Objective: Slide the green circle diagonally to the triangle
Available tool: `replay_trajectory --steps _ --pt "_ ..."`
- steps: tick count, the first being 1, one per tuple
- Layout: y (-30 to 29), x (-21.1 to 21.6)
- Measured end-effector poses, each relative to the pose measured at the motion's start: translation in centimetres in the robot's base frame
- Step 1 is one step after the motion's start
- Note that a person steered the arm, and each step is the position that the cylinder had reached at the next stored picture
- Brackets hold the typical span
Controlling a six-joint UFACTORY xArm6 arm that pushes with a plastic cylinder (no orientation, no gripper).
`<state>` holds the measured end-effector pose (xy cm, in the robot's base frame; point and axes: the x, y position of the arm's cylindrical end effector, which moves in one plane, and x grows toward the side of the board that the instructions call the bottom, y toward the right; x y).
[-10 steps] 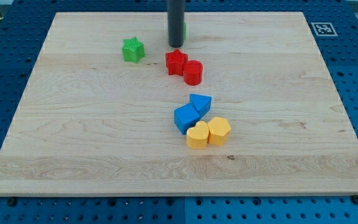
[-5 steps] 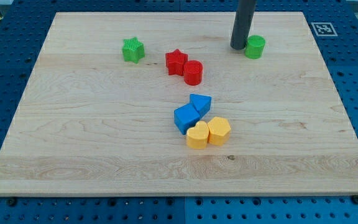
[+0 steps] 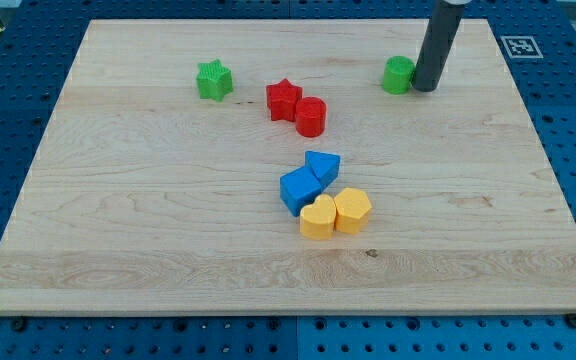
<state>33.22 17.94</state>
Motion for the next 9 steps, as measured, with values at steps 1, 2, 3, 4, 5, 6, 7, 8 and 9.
replay_trajectory --steps 1,2,3,4,5,6,7,8,9 --pt "1.2 -2.1" --pt "0.7 -5.7" --pt "-1.3 -6.8" --pt "-1.3 -3.4" --pt "-2.0 -0.2" --pt "-3.2 -0.1" --pt "-3.2 -2.3" --pt "-3.2 -2.5" --pt "-3.3 -0.7"
